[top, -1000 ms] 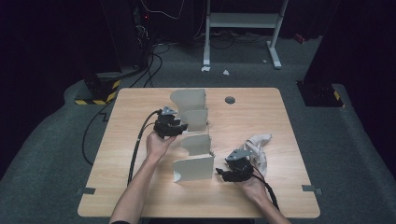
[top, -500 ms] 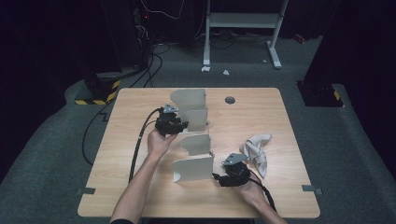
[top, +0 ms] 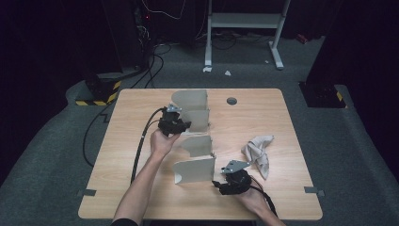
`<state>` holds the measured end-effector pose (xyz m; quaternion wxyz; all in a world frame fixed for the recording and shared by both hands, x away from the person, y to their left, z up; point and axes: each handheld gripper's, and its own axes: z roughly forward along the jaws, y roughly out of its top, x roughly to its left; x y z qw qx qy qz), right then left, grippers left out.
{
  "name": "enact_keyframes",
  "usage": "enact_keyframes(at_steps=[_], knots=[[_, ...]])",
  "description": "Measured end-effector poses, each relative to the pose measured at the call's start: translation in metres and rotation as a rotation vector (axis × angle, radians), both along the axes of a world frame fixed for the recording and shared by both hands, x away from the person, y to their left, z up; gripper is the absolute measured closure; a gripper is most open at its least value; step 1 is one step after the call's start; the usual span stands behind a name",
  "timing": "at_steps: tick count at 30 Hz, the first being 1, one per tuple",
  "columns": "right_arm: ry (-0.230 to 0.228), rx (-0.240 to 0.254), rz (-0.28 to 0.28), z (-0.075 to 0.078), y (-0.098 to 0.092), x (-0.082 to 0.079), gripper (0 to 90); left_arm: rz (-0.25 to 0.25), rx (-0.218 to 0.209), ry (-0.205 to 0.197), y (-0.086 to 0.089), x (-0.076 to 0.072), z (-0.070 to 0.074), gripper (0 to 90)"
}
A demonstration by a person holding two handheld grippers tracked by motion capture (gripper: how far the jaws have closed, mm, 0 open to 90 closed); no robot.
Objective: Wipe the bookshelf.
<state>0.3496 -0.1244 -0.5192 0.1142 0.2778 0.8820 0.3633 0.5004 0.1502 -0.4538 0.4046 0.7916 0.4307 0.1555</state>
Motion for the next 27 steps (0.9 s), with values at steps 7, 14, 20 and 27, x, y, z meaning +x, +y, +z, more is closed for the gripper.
enact_keyframes(at_steps=[7, 14, 20, 27], knots=[[0.009, 0.029, -0.056, 0.0, 0.004, 0.003, 36.7, -0.007, 0.013, 0.002, -0.002, 0.0, 0.0, 68.7], [0.011, 0.038, -0.092, 0.001, 0.006, 0.007, 36.3, -0.012, 0.0, 0.001, -0.004, 0.001, 0.0, 73.0], [0.039, 0.072, -0.147, 0.002, 0.003, 0.015, 36.7, -0.006, -0.018, 0.016, 0.0, 0.004, 0.0, 76.8], [0.037, 0.078, -0.208, 0.0, -0.004, 0.025, 39.3, -0.016, -0.011, 0.023, -0.004, 0.004, 0.001, 80.7]])
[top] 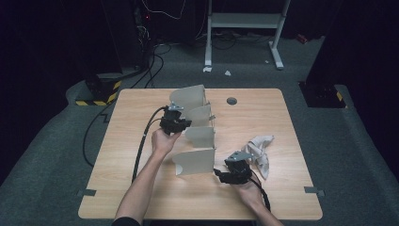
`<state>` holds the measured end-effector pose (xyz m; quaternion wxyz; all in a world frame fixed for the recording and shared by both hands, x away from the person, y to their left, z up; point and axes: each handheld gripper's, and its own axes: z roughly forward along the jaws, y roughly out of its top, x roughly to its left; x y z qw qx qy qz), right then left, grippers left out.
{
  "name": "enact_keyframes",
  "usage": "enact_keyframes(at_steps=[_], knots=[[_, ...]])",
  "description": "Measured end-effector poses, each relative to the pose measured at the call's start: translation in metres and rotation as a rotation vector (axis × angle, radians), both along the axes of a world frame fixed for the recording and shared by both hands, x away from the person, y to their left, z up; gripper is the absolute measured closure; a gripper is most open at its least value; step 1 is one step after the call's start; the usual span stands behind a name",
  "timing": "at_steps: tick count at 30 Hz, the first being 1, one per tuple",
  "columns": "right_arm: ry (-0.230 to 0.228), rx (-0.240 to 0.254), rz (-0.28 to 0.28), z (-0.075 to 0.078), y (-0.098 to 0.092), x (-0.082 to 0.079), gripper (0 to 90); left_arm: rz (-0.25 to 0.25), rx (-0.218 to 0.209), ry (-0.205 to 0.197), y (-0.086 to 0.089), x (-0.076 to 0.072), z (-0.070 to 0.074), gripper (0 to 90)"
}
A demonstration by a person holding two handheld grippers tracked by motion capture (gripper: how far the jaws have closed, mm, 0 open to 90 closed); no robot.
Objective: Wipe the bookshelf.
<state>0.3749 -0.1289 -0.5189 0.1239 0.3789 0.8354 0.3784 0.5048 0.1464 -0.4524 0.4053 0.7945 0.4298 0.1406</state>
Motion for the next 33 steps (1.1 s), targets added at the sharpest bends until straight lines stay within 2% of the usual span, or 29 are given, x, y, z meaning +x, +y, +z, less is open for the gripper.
enact_keyframes(at_steps=[2, 4, 6, 10, 15, 22, 25, 33], knots=[[0.008, 0.006, -0.021, 0.001, -0.003, 0.006, 38.7, -0.001, -0.003, 0.004, 0.001, 0.0, 0.0, 80.9], [-0.011, -0.022, -0.034, 0.003, -0.004, 0.011, 39.0, -0.003, -0.001, 0.004, 0.001, 0.0, 0.001, 81.2], [-0.017, -0.022, -0.038, 0.008, -0.004, 0.014, 38.7, -0.004, 0.006, 0.004, 0.001, -0.001, 0.001, 81.5], [-0.034, -0.013, -0.012, 0.01, -0.004, 0.008, 38.4, 0.0, 0.006, 0.005, 0.0, -0.001, 0.001, 81.8], [-0.027, -0.013, 0.001, 0.006, -0.004, 0.001, 38.0, 0.009, 0.016, 0.002, -0.001, -0.001, 0.002, 82.1], [-0.043, -0.012, 0.036, 0.009, 0.001, -0.004, 37.6, 0.03, 0.012, 0.01, 0.001, 0.002, 0.001, 83.5], [-0.033, -0.012, 0.028, 0.009, 0.001, -0.002, 37.3, 0.039, 0.016, 0.01, 0.001, 0.002, 0.001, 84.2], [-0.041, -0.018, 0.021, 0.01, 0.006, 0.0, 37.2, 0.062, 0.009, 0.013, 0.001, 0.004, 0.0, 85.6]])
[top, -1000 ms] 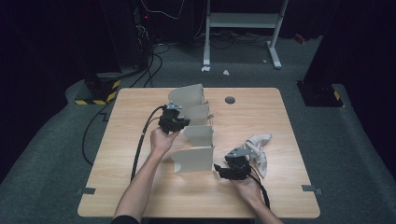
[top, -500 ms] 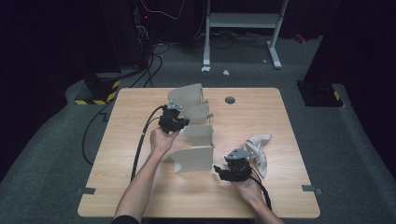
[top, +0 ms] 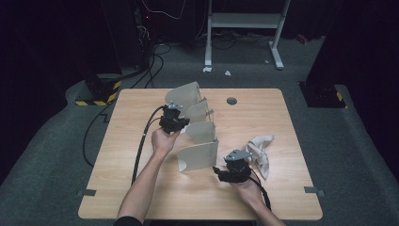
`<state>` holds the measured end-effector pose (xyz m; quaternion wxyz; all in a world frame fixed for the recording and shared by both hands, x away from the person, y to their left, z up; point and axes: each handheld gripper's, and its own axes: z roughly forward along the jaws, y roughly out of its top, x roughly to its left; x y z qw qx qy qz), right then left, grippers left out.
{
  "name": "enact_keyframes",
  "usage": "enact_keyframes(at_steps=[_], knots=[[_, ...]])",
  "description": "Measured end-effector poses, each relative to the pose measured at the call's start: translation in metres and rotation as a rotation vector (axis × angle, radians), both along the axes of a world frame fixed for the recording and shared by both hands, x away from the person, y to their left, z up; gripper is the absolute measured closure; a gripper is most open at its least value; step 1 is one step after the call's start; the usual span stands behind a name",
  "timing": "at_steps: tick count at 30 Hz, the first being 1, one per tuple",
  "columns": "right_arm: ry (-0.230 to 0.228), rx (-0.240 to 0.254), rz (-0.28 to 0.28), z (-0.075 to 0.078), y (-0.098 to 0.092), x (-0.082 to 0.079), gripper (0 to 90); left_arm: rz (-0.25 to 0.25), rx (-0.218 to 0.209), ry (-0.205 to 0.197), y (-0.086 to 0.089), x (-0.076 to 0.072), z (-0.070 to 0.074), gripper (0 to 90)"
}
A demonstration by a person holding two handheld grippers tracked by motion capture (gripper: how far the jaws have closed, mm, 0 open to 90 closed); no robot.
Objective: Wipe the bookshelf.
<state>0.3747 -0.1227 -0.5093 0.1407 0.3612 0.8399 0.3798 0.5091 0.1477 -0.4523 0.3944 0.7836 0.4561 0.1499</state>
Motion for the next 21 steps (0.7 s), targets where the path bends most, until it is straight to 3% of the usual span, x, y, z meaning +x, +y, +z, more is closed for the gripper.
enact_keyframes(at_steps=[8, 12, 21], knots=[[0.002, -0.001, -0.032, -0.002, 0.007, 0.01, 36.3, 0.018, 0.029, 0.0, -0.001, 0.001, 0.002, 88.0], [-0.034, -0.043, -0.056, -0.002, 0.01, 0.012, 36.3, 0.021, 0.043, 0.002, -0.001, 0.001, 0.003, 88.7], [-0.047, -0.025, -0.11, 0.0, 0.002, 0.02, 37.1, 0.024, 0.024, 0.018, -0.004, -0.001, 0.004, 89.0]])
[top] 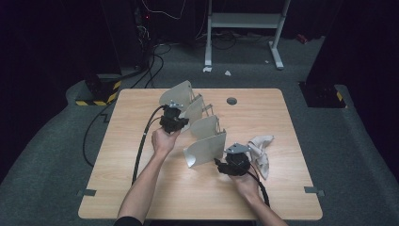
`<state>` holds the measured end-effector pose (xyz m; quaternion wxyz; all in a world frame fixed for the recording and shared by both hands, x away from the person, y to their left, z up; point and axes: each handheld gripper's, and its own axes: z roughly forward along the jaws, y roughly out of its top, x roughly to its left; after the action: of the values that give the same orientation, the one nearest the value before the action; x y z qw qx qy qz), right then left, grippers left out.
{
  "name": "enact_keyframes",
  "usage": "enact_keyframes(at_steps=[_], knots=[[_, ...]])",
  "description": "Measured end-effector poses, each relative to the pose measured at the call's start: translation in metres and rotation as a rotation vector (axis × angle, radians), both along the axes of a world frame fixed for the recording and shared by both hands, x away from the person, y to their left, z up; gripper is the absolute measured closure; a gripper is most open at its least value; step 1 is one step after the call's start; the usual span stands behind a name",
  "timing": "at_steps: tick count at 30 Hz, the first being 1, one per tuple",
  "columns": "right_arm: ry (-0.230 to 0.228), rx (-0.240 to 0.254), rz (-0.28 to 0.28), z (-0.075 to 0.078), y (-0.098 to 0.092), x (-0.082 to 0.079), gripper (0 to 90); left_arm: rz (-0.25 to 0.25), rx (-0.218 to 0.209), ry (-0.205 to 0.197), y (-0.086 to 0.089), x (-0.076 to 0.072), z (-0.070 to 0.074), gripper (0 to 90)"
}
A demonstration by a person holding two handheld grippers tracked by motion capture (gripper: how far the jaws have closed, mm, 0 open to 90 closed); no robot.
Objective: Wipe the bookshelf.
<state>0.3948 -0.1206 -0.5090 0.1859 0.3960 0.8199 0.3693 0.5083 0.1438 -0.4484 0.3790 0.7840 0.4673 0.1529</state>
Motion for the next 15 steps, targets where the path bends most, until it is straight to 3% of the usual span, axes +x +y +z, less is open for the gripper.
enact_keyframes(at_steps=[11, 15], knots=[[0.003, -0.006, -0.052, 0.005, -0.015, 0.016, 35.4, 0.005, -0.001, 0.004, 0.0, -0.005, 0.0, 89.2], [0.002, -0.028, -0.072, 0.003, -0.021, 0.023, 35.1, -0.003, 0.037, -0.004, -0.002, -0.007, 0.001, 89.4]])
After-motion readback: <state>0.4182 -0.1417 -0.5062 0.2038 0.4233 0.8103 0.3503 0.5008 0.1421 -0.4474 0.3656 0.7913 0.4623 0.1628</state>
